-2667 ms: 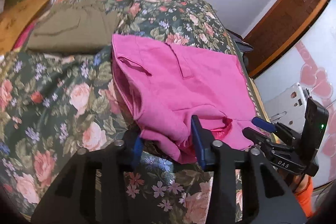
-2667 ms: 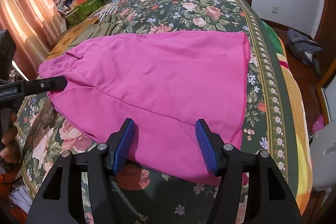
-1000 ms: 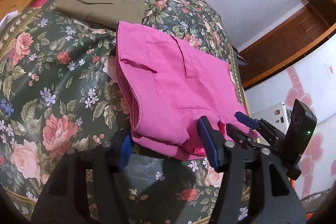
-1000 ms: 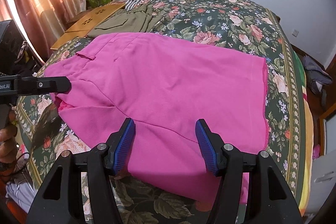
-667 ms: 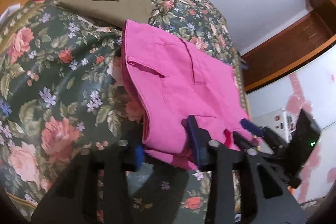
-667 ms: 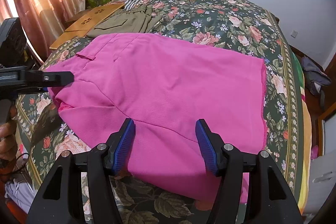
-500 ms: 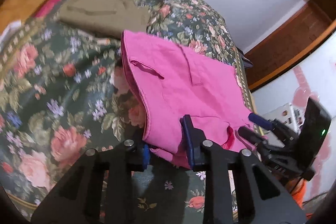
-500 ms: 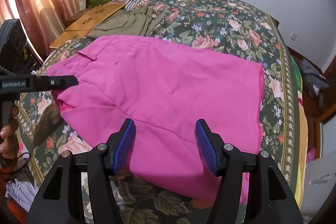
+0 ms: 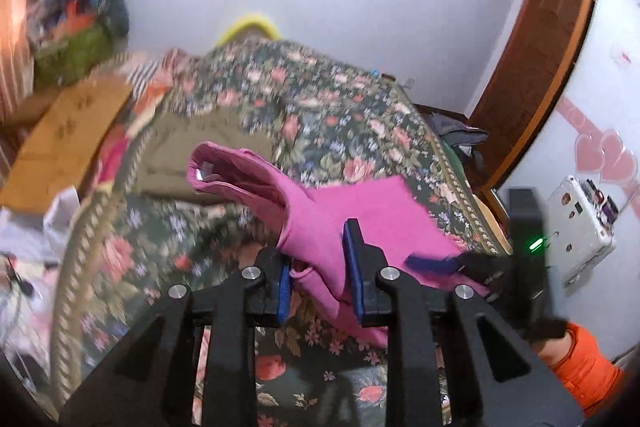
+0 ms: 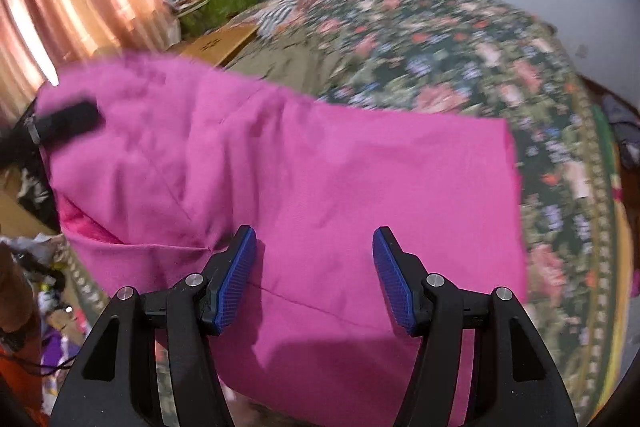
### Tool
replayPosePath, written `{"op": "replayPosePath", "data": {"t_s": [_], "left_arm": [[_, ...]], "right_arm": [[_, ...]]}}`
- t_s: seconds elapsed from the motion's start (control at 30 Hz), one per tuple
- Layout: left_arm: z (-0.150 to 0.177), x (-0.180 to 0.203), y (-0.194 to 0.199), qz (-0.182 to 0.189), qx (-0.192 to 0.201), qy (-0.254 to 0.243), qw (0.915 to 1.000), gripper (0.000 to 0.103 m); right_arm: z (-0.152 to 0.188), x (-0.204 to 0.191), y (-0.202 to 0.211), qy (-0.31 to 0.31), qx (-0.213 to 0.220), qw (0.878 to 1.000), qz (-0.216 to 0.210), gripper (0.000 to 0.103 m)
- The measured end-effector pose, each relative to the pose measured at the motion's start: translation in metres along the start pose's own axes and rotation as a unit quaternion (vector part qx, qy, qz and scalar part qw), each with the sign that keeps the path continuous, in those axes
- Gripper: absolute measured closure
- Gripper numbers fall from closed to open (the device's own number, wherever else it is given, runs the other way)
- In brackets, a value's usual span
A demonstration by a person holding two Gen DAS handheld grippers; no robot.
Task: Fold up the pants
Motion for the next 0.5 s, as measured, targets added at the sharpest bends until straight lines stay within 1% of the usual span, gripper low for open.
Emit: {"op": "replayPosePath", "data": {"t_s": [0.03, 0.1, 0.17, 0.23, 0.3, 0.37, 0.5], "left_arm": [[-0.003, 0.003, 0.003, -0.001, 0.004, -0.009, 1.0000, 0.083], [-0.006, 0.010, 0.005, 0.007, 0.007, -0.022, 0.9997, 0.084], [-0.007, 0.017, 0.004, 0.014, 0.005, -0.032, 0.9994, 0.084], [-0.006, 0.025, -0.001, 0.013, 0.000, -0.047, 0.9988, 0.085], [-0.005, 0.033, -0.003, 0.010, -0.004, -0.060, 0.9981, 0.085], [-0.006, 0.039, -0.005, 0.010, -0.007, -0.072, 0.9973, 0.085], [-0.009, 0.050, -0.007, 0.015, -0.010, -0.091, 0.9957, 0.085]], "right_arm": [[0.003, -0.005, -0.003, 0.005, -0.008, 1.000, -0.006, 0.046], [0.008, -0.016, -0.010, 0.015, -0.026, 0.999, -0.022, 0.046], [0.012, -0.026, -0.014, 0.032, -0.029, 0.999, -0.020, 0.046], [0.014, -0.032, -0.013, 0.050, -0.030, 0.998, -0.014, 0.046], [0.014, -0.029, -0.008, 0.045, -0.032, 0.998, -0.022, 0.046], [0.015, -0.019, 0.004, 0.027, -0.026, 0.999, -0.031, 0.046], [0.025, 0.003, 0.037, 0.002, 0.008, 1.000, -0.018, 0.046]]}}
Point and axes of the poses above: each gripper's, at about its wrist camera, not at the fingertips, and y roughly against the way its jaws point, x to its right, z to its underside, the point moved 1 cm from there along -y, roughly the way its jaws point, and after that the axes turned 13 degrees about -y, right-handed, at the moved point
